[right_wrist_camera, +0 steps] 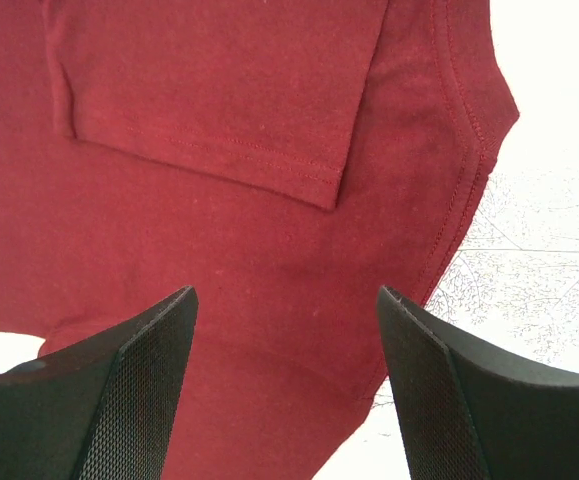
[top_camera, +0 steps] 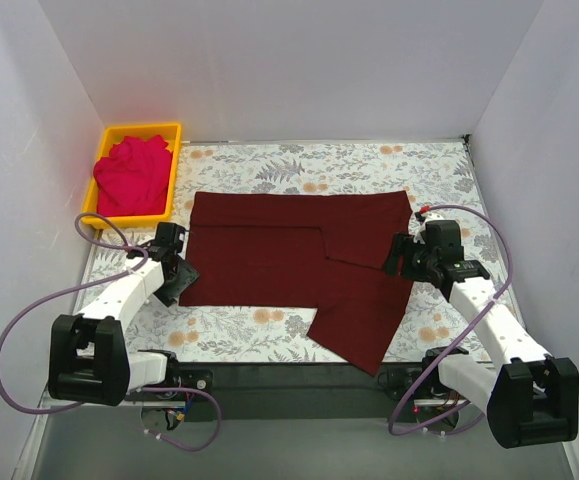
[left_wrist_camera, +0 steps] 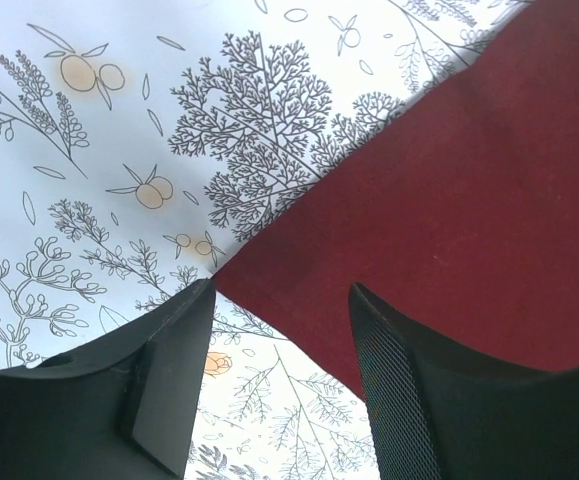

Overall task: Fold and stack the t-shirts
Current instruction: Fold the tshirt

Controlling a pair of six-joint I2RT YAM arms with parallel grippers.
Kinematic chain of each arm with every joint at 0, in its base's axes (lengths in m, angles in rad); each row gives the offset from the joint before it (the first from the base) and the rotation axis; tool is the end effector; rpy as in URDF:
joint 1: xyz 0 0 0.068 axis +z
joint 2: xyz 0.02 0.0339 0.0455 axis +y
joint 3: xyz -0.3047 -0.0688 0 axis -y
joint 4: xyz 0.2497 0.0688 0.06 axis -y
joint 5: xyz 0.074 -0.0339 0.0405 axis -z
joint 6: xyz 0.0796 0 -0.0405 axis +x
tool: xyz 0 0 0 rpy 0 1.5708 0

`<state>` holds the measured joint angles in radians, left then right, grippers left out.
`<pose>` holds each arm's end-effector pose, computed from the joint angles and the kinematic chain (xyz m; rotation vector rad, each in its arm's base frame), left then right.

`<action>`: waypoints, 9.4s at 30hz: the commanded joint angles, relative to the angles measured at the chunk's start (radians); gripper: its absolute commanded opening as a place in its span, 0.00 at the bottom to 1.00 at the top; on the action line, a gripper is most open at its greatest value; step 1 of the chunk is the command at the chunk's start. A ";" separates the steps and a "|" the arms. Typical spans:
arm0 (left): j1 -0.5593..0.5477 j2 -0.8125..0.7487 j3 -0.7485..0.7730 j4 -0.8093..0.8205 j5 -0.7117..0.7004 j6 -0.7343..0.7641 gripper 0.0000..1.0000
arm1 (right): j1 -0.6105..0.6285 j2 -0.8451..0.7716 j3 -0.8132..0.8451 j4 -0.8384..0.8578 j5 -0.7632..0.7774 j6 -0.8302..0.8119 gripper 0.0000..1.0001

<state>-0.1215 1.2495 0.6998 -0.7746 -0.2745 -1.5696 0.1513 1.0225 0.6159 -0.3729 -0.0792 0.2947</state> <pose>0.2059 -0.0034 0.1773 -1.8734 2.0469 -0.0030 0.2198 0.0399 0.2221 0.1306 2.3651 0.3103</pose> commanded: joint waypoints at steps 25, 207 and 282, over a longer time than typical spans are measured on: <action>-0.006 0.116 -0.077 0.052 -0.020 -0.069 0.11 | 0.005 -0.012 -0.055 -0.066 0.059 -0.014 0.77; -0.176 -0.075 0.020 0.248 -0.092 0.275 0.83 | 0.203 0.566 0.528 -0.115 0.243 0.046 0.01; -0.168 0.184 0.211 0.264 -0.011 0.157 0.60 | -0.004 0.486 0.268 0.482 -0.053 -0.034 0.60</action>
<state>-0.2955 1.3766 0.8398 -0.5201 -0.2981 -1.3865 0.1329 1.5742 0.9474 0.1078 -0.1410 0.2825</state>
